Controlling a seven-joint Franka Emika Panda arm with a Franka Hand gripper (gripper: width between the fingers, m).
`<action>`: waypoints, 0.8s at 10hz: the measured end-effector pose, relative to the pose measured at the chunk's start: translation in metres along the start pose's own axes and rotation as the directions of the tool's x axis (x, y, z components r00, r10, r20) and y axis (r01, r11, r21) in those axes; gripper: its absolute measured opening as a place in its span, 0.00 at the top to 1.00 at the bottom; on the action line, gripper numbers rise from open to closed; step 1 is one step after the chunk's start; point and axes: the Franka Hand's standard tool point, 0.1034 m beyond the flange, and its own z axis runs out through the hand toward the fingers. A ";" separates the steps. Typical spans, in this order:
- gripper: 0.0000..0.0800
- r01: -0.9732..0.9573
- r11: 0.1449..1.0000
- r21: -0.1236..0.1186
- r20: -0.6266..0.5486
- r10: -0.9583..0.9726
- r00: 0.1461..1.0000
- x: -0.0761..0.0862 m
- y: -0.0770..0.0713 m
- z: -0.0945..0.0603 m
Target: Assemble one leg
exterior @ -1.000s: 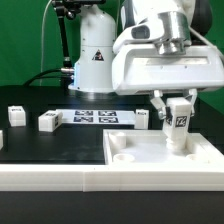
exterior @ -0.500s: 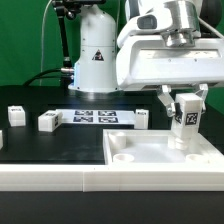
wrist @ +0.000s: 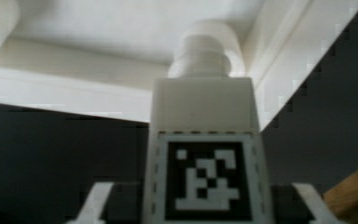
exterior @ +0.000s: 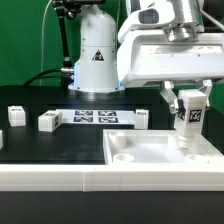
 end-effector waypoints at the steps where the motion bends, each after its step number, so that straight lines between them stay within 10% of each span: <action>1: 0.64 -0.003 1.000 0.002 -0.001 0.003 1.000 0.005 0.001 0.004; 8: 0.64 0.003 1.000 0.006 -0.022 -0.003 1.000 0.003 -0.010 0.019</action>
Offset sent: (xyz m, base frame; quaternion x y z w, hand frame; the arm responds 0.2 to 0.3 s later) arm 0.0102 0.0092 -0.0060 -0.0036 -0.0006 0.0103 0.9999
